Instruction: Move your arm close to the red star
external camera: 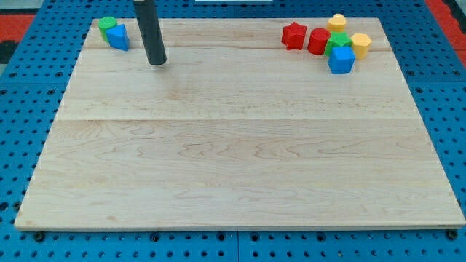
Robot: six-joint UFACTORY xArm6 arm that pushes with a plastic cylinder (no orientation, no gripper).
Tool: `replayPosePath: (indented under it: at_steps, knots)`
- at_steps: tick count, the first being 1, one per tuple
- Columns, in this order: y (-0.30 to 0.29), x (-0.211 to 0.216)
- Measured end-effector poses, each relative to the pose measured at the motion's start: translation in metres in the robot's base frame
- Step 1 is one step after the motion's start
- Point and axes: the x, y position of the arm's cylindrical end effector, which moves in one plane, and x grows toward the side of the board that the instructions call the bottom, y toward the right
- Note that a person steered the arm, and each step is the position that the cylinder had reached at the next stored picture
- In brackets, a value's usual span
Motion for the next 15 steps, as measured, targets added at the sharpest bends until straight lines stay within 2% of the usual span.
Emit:
replayPosePath:
  at_steps: [2,3,4,7,13,15]
  knots:
    - [0.000,0.001]
    - [0.022,0.001]
    - [0.036,-0.018]
    - [0.038,-0.017]
    - [0.186,-0.016]
    - [0.191,-0.020]
